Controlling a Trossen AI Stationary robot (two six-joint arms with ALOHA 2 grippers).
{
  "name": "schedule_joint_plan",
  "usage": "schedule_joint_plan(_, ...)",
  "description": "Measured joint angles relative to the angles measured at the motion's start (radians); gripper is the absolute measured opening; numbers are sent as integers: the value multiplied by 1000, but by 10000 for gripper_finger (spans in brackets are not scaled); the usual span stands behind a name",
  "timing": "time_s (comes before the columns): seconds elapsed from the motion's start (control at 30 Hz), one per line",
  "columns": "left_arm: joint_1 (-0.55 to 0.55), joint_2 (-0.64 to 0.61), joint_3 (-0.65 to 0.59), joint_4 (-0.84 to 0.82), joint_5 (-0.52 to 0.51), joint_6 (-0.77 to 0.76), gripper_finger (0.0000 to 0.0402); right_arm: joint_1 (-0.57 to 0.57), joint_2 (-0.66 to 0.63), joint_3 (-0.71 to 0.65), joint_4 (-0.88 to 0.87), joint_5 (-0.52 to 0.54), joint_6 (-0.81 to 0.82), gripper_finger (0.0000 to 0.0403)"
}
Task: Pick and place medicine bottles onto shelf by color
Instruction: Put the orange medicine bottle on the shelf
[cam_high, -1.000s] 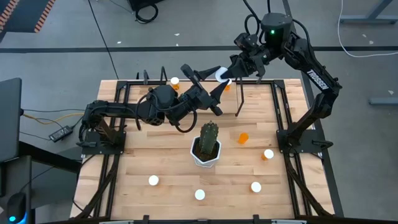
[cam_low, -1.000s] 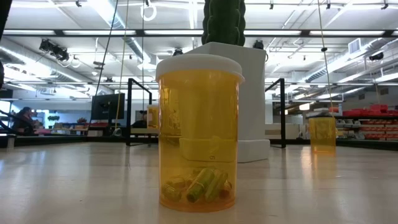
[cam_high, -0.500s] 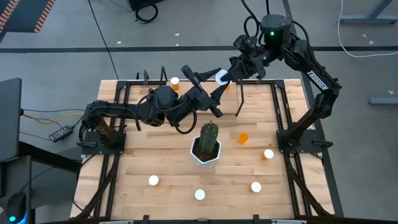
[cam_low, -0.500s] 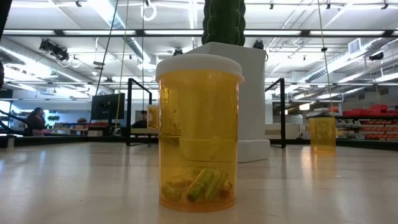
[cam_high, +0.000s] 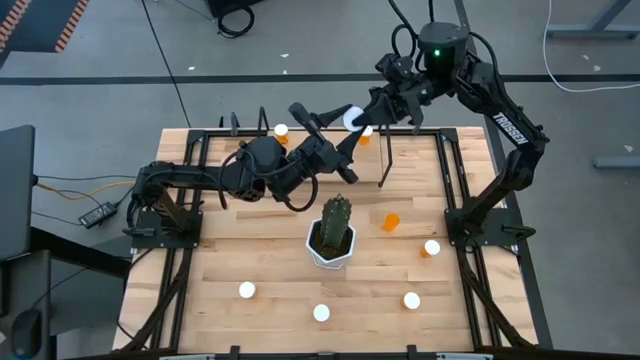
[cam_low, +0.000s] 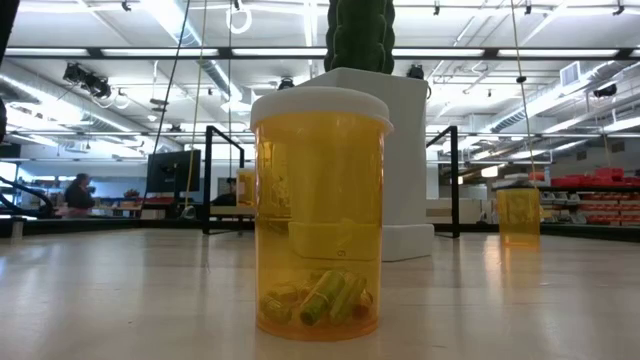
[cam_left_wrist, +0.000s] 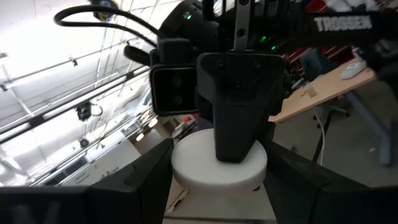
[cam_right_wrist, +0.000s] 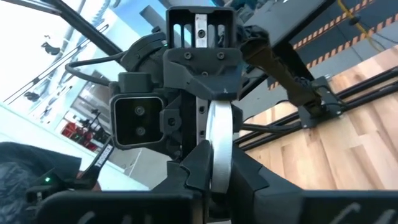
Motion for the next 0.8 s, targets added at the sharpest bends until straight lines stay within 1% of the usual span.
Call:
schedule_joint_plan(0.1, -1, 0, 0, 3, -9, 0, 227, -1, -4, 0, -1, 21, -4, 64)
schedule_joint_plan(0.23, -1, -1, 0, 3, -16, 1, 224, -1, -4, 0, -4, 26, -5, 104)
schedule_joint_plan(0.3, -1, -1, 0, 3, -35, 2, 222, -1, -4, 0, -3, 28, -9, 124)
schedule_joint_plan(0.43, -2, -1, 1, -10, -113, 45, 225, -19, -6, -1, -2, 39, -29, 159)
schedule_joint_plan(0.53, -1, -2, 1, -57, -183, 60, 227, -29, -12, -1, -2, 81, -65, 177)
schedule_joint_plan(0.63, -1, -2, 2, -116, -244, 49, 224, -33, -16, -1, -2, 127, -147, 190)
schedule_joint_plan(0.8, -2, -2, 2, -200, -321, -19, 223, -7, -20, 0, -16, 217, -371, 198)
